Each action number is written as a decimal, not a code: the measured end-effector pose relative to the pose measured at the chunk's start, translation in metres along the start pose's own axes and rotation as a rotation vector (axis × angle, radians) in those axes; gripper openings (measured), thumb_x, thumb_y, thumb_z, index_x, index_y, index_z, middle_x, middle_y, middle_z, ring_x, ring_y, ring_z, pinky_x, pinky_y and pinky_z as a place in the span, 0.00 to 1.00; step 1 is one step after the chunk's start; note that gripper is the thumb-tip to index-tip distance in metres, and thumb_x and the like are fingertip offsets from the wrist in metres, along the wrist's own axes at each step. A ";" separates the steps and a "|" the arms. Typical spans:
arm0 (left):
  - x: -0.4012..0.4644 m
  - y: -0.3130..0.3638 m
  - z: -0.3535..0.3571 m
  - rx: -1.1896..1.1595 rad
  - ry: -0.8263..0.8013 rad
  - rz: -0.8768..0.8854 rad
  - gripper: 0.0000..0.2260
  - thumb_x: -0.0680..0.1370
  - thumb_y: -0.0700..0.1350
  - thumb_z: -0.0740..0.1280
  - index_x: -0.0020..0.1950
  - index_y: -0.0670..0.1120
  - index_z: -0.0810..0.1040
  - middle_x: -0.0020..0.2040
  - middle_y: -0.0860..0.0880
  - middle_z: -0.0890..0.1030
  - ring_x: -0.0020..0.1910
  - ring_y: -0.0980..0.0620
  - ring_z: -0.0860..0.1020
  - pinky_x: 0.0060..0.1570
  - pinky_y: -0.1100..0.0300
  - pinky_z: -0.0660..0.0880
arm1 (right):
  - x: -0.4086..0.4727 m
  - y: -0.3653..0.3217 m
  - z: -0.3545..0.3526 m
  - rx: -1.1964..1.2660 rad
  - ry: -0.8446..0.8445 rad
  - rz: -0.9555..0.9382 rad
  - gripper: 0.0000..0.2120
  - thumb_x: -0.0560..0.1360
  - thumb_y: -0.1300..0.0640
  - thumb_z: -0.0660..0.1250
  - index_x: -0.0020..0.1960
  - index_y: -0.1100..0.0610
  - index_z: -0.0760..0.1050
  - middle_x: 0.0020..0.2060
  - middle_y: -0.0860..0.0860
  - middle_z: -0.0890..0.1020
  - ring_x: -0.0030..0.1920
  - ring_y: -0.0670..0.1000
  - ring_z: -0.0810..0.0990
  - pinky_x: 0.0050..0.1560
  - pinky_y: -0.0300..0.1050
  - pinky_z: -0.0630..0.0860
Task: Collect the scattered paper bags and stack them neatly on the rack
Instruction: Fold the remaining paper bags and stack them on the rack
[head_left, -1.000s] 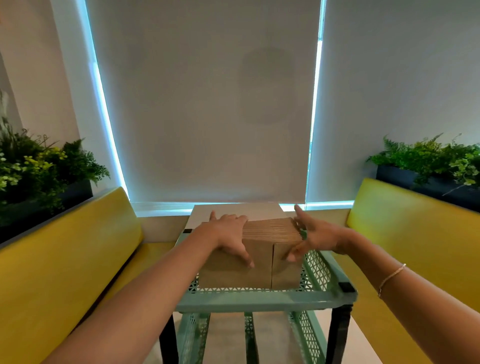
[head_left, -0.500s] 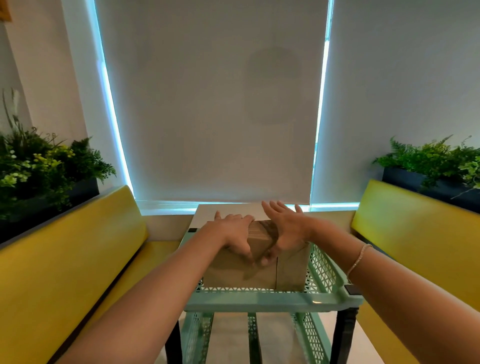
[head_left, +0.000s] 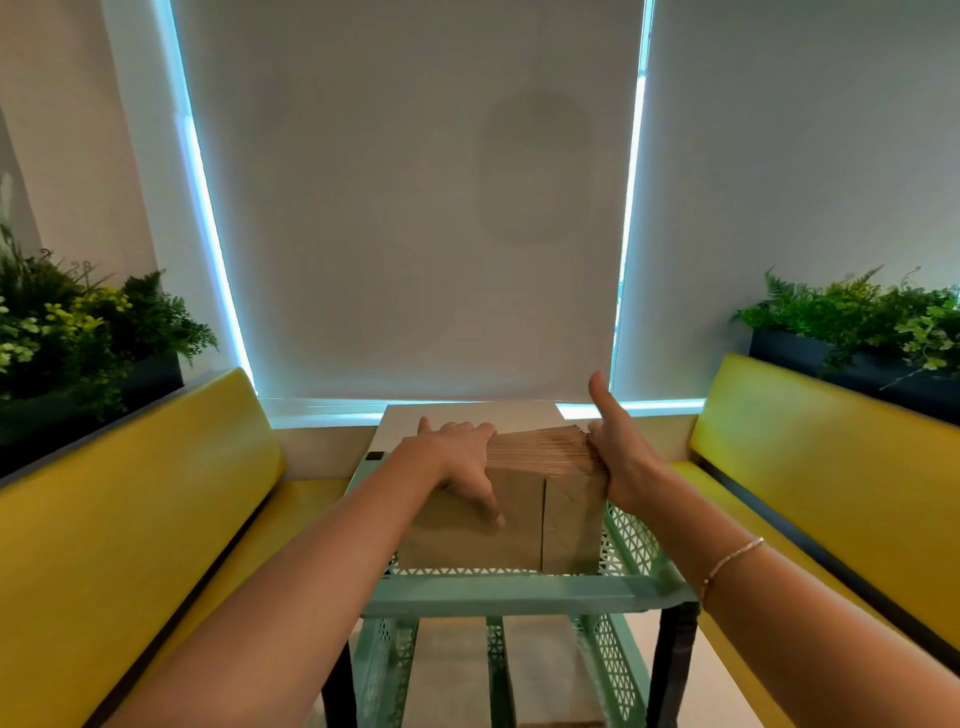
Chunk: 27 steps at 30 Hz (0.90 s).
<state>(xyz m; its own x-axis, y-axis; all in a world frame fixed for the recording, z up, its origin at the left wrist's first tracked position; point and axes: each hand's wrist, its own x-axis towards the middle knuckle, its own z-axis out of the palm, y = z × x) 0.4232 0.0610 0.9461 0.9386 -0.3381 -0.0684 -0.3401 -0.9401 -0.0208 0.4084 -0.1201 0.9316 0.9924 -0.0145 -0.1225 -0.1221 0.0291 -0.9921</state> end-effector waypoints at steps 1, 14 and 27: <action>0.000 0.000 0.000 0.001 -0.001 0.000 0.48 0.64 0.63 0.74 0.75 0.50 0.53 0.72 0.47 0.65 0.71 0.45 0.62 0.71 0.39 0.45 | 0.000 0.000 0.000 -0.010 0.012 -0.029 0.53 0.60 0.21 0.54 0.75 0.54 0.58 0.61 0.56 0.77 0.57 0.53 0.77 0.59 0.52 0.74; 0.008 -0.005 0.005 -0.013 0.006 -0.009 0.48 0.62 0.63 0.75 0.75 0.52 0.54 0.70 0.49 0.67 0.69 0.46 0.65 0.70 0.41 0.53 | -0.006 0.013 -0.012 -0.183 -0.241 -0.138 0.62 0.59 0.41 0.75 0.76 0.50 0.35 0.69 0.55 0.66 0.58 0.53 0.74 0.55 0.44 0.72; -0.004 -0.021 0.011 -0.209 0.117 0.138 0.21 0.65 0.53 0.77 0.44 0.50 0.67 0.47 0.48 0.78 0.45 0.50 0.73 0.44 0.56 0.71 | -0.003 0.019 -0.029 -0.565 -0.324 -0.167 0.70 0.59 0.69 0.79 0.71 0.48 0.22 0.62 0.51 0.70 0.63 0.55 0.72 0.60 0.47 0.74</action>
<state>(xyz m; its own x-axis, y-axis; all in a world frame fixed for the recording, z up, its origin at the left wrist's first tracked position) 0.4263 0.0822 0.9362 0.8886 -0.4549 0.0595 -0.4575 -0.8691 0.1881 0.4022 -0.1484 0.9121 0.9432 0.3299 -0.0391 0.1304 -0.4761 -0.8697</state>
